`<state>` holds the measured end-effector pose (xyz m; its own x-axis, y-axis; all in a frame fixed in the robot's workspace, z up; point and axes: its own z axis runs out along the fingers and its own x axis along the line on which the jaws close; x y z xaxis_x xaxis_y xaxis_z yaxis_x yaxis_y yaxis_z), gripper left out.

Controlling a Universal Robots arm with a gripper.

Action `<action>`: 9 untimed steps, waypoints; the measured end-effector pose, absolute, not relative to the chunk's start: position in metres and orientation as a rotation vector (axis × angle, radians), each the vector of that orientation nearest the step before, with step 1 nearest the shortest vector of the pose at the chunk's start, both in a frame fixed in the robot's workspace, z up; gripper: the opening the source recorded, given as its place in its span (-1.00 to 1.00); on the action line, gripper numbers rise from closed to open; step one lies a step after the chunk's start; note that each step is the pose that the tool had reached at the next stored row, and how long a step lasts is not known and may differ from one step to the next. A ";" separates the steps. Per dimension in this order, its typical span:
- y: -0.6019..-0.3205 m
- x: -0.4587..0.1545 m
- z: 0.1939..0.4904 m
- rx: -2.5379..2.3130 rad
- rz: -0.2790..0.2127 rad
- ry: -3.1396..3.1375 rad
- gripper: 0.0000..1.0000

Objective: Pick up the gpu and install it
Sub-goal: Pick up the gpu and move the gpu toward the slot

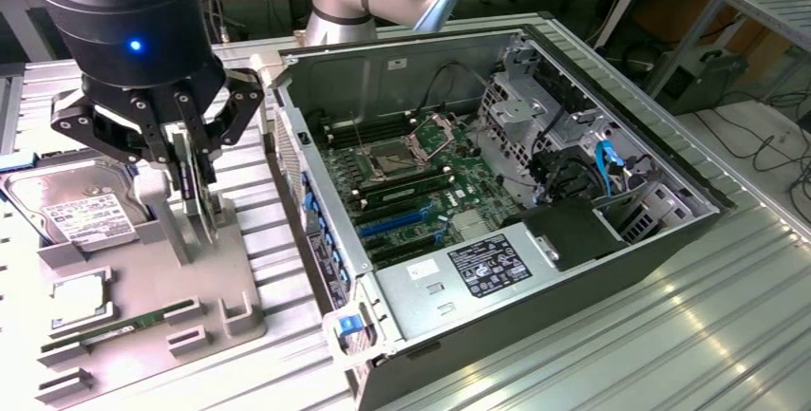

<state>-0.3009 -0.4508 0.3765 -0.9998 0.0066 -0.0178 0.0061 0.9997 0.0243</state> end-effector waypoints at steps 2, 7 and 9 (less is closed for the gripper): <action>-0.451 -0.301 0.380 0.010 0.038 3.124 -0.45; -0.451 -0.301 0.388 0.010 0.039 3.123 -0.45; -0.451 -0.301 0.393 0.010 0.039 3.124 -0.45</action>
